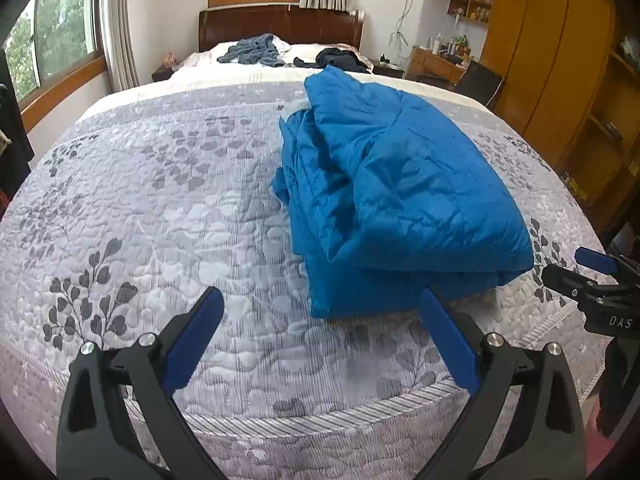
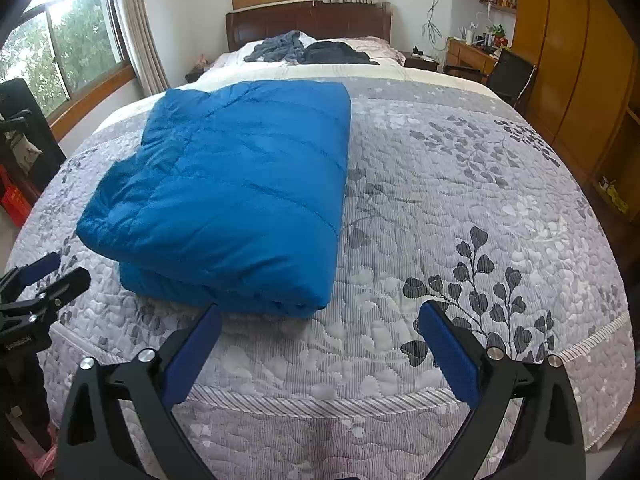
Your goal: Fold large clothes
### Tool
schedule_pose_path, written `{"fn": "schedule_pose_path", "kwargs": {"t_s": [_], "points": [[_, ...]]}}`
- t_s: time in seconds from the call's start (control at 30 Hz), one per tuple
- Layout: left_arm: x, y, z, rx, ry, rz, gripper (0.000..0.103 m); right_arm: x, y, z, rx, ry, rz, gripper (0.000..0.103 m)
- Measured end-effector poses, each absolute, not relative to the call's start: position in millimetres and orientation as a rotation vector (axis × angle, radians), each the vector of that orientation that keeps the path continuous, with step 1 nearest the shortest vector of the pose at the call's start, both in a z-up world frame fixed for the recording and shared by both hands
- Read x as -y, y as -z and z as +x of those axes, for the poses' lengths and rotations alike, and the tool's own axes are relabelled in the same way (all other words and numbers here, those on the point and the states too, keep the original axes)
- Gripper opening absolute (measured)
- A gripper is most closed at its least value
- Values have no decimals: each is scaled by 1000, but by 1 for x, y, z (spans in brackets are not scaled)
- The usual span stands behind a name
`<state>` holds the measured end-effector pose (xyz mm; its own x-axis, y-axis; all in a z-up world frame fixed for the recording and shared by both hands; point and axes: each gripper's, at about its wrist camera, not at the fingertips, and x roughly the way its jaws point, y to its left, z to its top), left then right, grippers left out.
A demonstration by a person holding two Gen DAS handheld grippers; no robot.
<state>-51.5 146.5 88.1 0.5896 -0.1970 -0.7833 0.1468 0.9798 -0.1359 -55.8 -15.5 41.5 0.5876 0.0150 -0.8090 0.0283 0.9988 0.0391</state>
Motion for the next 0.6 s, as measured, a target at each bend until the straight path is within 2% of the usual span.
{"fn": "schedule_pose_path", "kwargs": {"t_s": [0.6], "points": [[-148,-83,-50,-935,190,-63,97,16,-34,-52,-962,0,57,99]]}}
